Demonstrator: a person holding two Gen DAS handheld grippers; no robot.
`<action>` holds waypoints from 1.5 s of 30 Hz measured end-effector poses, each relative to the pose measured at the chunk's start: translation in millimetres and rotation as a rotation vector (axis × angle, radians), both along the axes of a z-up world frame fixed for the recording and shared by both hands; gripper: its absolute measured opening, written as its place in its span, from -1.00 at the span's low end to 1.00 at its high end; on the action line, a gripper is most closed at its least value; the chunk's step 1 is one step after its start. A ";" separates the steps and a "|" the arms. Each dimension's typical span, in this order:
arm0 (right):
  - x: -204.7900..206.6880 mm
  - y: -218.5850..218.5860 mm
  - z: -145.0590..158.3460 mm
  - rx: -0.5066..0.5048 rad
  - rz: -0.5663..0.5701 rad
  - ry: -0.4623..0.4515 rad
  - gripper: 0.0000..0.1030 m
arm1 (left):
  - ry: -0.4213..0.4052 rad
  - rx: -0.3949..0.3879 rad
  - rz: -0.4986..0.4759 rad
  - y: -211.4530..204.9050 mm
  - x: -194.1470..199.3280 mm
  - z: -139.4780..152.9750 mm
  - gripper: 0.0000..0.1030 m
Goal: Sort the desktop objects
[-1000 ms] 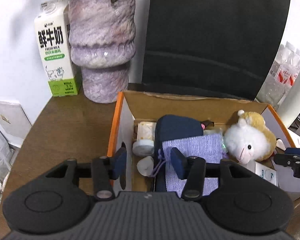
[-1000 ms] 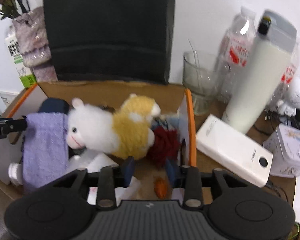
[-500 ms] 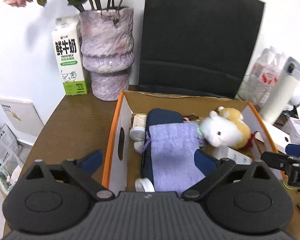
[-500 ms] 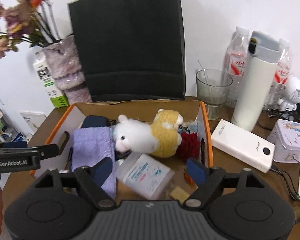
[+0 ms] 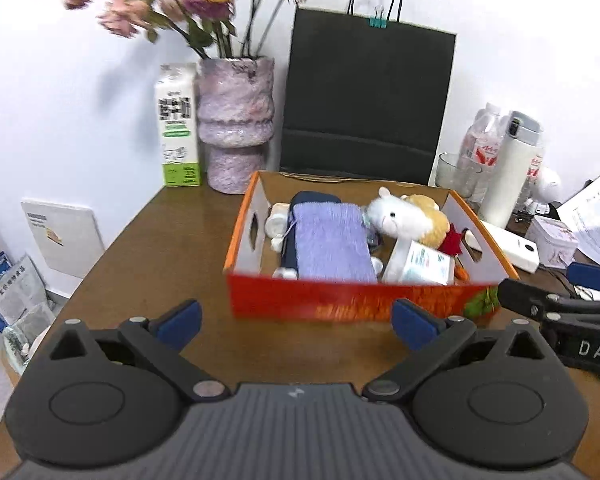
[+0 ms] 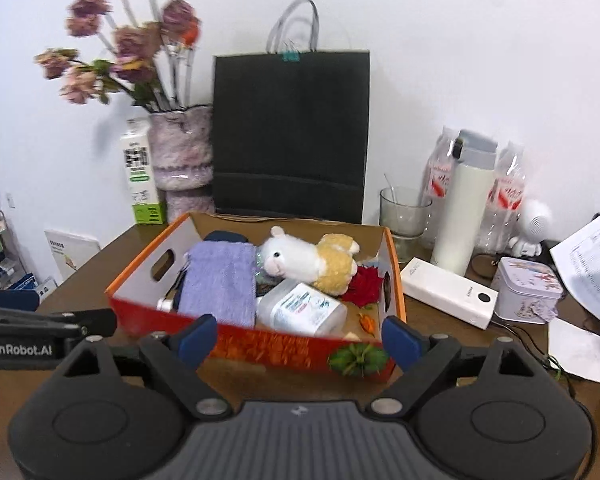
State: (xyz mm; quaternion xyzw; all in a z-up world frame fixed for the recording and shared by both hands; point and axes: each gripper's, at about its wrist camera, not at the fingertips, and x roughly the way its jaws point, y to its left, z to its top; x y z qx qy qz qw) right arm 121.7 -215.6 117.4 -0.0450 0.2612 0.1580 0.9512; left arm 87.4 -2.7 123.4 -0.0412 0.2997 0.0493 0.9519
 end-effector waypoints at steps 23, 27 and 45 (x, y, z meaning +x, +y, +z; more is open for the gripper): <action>-199.5 -38.8 -101.1 0.029 -0.023 0.012 0.85 | -0.099 0.108 -0.048 -30.3 -196.3 -90.0 1.00; -195.1 -42.1 -104.2 0.033 -0.037 0.039 0.85 | -0.070 0.102 -0.040 -29.6 -194.8 -94.0 1.00; -161.4 -17.5 -109.4 -0.034 -0.048 0.076 0.97 | 0.055 0.020 -0.025 -12.5 -149.3 -109.1 1.00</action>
